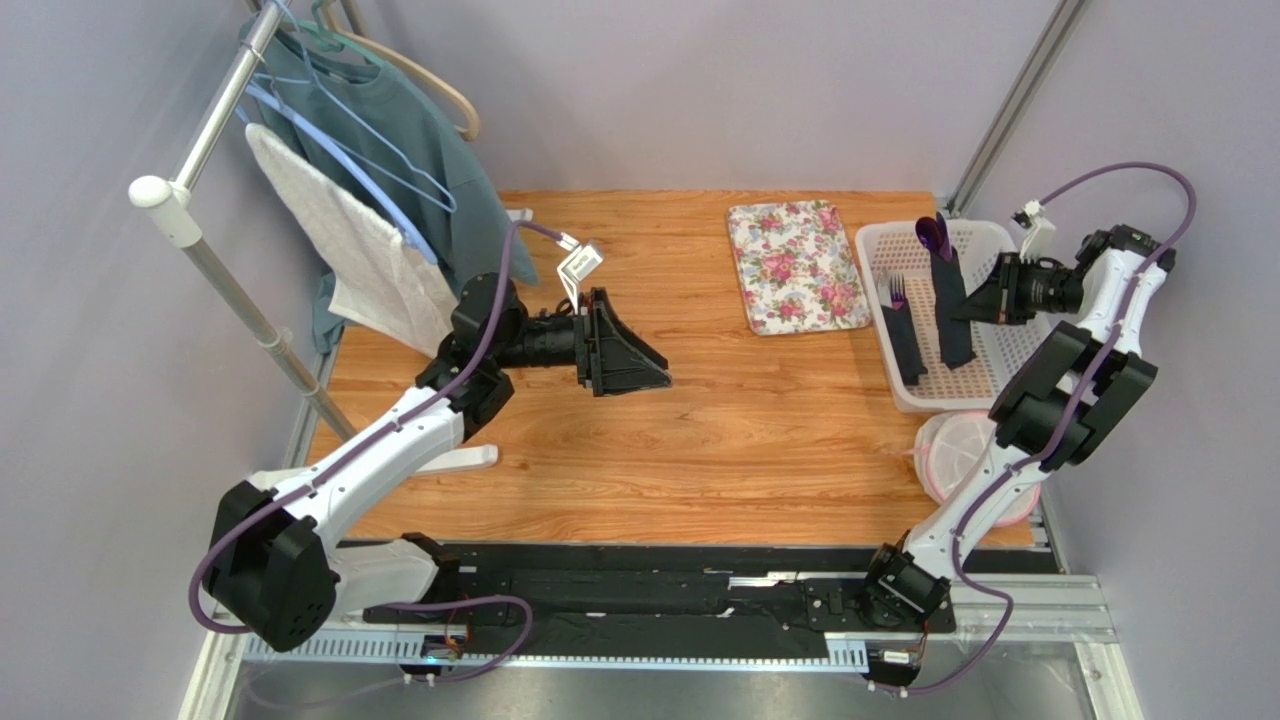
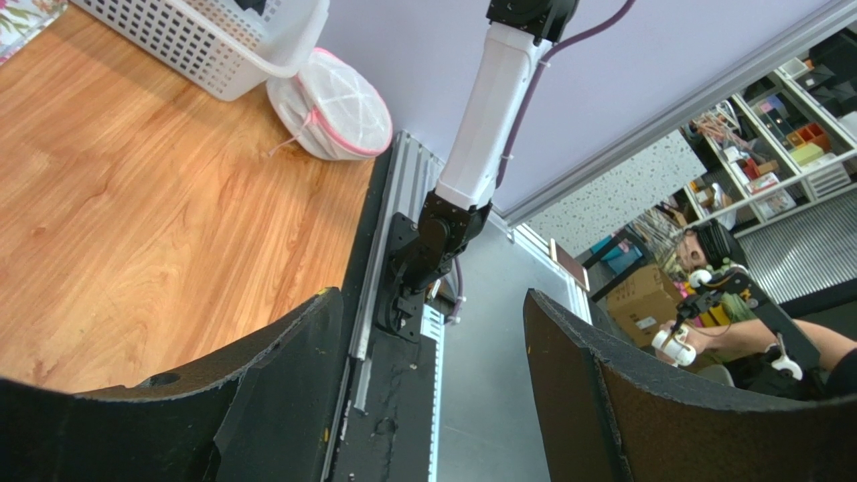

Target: Place the utensils on the paper napkin and roll it up

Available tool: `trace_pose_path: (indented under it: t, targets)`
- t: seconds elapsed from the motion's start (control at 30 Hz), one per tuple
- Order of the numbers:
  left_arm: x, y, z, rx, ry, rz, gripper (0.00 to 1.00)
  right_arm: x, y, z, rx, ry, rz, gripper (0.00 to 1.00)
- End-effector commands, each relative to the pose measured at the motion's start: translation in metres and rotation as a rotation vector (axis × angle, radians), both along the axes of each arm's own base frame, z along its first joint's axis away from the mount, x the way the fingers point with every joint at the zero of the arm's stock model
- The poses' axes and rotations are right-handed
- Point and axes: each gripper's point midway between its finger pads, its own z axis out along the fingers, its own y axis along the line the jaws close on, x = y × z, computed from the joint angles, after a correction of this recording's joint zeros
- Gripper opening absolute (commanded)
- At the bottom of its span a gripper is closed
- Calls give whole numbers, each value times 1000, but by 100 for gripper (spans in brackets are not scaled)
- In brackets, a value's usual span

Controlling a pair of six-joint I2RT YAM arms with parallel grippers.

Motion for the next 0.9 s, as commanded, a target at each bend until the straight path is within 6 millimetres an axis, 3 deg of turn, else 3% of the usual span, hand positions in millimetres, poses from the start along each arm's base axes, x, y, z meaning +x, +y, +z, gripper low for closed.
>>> trace_pose_path:
  t: [0.0, 0.2, 0.87]
  targets:
    - [-3, 1, 2, -13, -22, -10, 75, -24, 20, -8, 169, 161, -19, 0]
    - [-1, 0, -2, -9, -12, -10, 75, -21, 14, -37, 173, 203, -30, 0]
    - [4, -3, -11, 3, 19, -9, 75, -11, 39, -62, 420, 311, -77, 0]
